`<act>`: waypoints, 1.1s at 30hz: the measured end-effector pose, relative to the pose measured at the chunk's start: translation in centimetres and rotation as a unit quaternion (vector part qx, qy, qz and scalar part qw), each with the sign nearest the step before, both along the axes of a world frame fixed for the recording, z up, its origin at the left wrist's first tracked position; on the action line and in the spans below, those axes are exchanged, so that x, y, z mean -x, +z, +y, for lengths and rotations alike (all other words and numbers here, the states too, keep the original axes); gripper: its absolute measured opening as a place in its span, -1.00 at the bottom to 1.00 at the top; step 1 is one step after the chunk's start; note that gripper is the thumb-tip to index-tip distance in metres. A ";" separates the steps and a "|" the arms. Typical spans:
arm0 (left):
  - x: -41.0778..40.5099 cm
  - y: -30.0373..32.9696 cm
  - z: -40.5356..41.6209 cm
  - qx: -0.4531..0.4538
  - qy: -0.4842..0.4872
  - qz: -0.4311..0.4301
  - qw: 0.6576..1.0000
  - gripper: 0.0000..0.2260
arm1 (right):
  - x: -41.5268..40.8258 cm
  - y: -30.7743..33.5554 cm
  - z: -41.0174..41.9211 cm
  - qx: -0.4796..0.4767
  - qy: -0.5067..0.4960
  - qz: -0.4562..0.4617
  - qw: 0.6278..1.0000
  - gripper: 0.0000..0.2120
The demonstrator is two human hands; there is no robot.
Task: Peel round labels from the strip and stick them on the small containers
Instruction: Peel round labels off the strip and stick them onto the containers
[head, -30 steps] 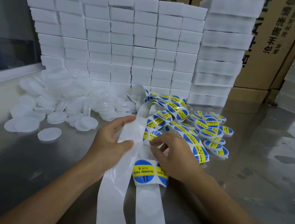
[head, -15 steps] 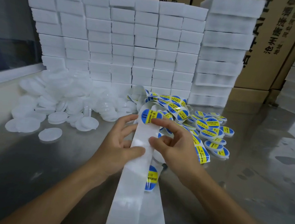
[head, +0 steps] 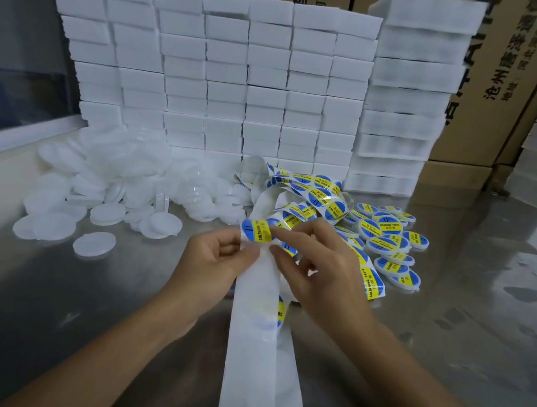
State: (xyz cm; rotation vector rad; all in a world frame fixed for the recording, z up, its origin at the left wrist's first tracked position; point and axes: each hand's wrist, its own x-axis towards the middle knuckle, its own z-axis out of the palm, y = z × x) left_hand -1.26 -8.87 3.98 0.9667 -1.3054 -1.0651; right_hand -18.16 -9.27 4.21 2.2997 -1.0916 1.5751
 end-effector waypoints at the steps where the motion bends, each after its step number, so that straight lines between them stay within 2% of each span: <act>1: 0.0 0.0 0.0 0.002 0.003 -0.003 1.000 -0.80 | 0.1 0.2 0.0 0.024 -0.011 0.007 1.000 -0.84; 6: 0.3 0.2 0.3 0.023 0.003 -0.027 0.999 -0.80 | 0.4 0.7 0.3 0.061 -0.018 0.073 0.995 -0.93; 11: 0.2 0.1 0.3 0.074 0.013 -0.094 0.993 -0.93 | 0.4 0.8 0.5 0.034 0.000 0.072 0.997 -0.93; 14: 0.1 0.0 0.2 0.093 0.023 -0.123 0.988 -0.95 | 0.2 0.7 0.5 -0.030 0.031 0.007 0.999 -0.96; 16: 0.1 0.0 0.3 0.091 0.037 -0.132 0.986 -0.85 | 0.0 0.6 0.5 -0.110 0.049 -0.086 0.989 -0.92; 18: 0.0 -0.1 0.2 0.083 0.042 -0.140 0.986 -0.79 | -0.1 0.8 0.4 -0.209 0.065 -0.200 0.955 -0.88; 20: -0.2 -0.1 0.2 0.077 0.053 -0.147 0.985 -0.80 | 0.2 1.2 0.1 -0.287 0.082 -0.301 0.906 -0.86; 23: -0.7 -0.2 0.0 0.074 0.074 -0.153 0.983 -0.80 | 0.7 1.7 -0.4 -0.394 0.113 -0.427 0.806 -0.79; 26: -1.5 -0.4 -0.5 0.064 0.089 -0.135 0.985 -0.92 | 1.3 1.9 -0.7 -0.442 0.148 -0.519 0.716 -0.84; 27: -1.9 -0.4 -0.7 0.059 0.100 -0.123 0.986 -0.95 | 1.4 2.0 -0.7 -0.444 0.155 -0.533 0.704 -0.89; 28: -2.4 -0.5 -1.0 0.059 0.132 -0.120 0.982 -0.84 | 1.6 2.1 -0.7 -0.440 0.160 -0.539 0.700 -0.91; 30: -4.2 -0.8 -1.7 0.064 0.235 -0.161 0.956 -0.68 | 1.9 2.2 -0.7 -0.423 0.170 -0.537 0.710 -0.90; 31: -5.2 -0.9 -2.1 0.071 0.289 -0.216 0.930 -0.68 | 1.9 2.3 -0.6 -0.414 0.174 -0.532 0.718 -0.88; 33: -7.5 -1.2 -2.9 0.051 0.379 -0.406 0.830 -0.82 | 1.9 2.5 -0.5 -0.398 0.176 -0.525 0.732 -0.90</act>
